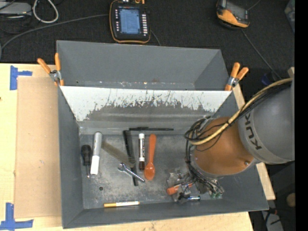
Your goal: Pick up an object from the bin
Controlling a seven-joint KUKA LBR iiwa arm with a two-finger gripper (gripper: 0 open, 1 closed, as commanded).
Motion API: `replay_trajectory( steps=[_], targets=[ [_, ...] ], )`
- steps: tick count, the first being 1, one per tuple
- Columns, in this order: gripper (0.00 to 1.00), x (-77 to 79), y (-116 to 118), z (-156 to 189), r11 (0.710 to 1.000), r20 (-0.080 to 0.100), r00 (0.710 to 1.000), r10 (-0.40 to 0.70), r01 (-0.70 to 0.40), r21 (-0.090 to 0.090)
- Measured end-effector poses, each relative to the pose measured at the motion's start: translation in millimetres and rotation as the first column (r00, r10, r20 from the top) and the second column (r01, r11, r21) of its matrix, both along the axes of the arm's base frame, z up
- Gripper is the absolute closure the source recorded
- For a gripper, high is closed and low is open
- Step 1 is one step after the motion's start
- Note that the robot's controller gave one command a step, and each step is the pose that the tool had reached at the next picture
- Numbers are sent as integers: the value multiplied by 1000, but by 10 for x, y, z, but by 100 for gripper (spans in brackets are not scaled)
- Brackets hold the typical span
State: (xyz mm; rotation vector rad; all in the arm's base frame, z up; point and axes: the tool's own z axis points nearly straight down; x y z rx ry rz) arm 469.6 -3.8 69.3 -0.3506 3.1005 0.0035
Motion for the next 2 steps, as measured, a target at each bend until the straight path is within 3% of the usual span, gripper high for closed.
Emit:
replay_trajectory(
  steps=[1, 2],
  targets=[
    [100, -5, 2, 44, 1000, -1, 1000, -2, 2, 0],
    [100, -9, 9, 374, 1000, -2, 1000, -5, 5, 1]
  ],
)
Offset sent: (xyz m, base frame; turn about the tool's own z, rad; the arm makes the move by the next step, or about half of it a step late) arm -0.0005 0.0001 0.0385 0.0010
